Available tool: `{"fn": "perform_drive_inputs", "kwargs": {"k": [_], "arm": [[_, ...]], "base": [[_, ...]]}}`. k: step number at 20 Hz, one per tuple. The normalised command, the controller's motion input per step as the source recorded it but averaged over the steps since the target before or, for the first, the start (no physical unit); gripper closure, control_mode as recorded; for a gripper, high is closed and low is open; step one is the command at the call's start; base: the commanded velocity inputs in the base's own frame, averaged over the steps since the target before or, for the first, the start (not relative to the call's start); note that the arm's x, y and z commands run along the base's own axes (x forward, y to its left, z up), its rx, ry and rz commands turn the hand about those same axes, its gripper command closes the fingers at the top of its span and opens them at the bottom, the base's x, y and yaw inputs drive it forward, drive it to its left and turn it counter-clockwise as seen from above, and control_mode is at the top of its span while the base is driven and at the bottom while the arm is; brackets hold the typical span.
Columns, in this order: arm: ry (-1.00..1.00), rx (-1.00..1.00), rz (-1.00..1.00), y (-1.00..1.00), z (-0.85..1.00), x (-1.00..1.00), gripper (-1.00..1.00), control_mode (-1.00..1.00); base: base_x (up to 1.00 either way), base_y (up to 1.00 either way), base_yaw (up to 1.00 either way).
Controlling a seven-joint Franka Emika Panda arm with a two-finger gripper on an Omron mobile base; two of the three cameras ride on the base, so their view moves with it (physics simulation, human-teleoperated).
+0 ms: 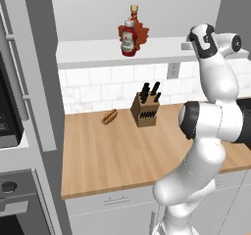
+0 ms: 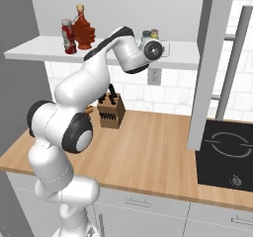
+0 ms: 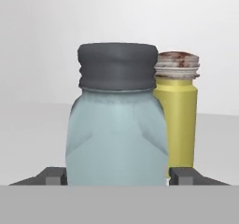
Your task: Put the shaker and condiment bottle from the counter next to their counterparts in the cabinet.
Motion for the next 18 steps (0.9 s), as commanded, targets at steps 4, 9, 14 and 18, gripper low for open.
{"fn": "perform_drive_inputs", "kwargs": {"k": [4,9,14,18], "arm": [[0.0,0.0,-0.06,-0.02,-0.1,0.0,-1.0,-1.0],[0.0,0.0,-0.07,-0.1,-0.02,-0.04,-1.0,-1.0],[0.0,0.0,-0.08,-0.17,0.0,-0.16,-1.0,-1.0],[0.0,0.0,-0.06,-0.1,0.0,-0.32,-1.0,-1.0]], "base": [[0.0,0.0,0.0],[0.0,0.0,0.0],[0.0,0.0,0.0],[0.0,0.0,0.0]]}}
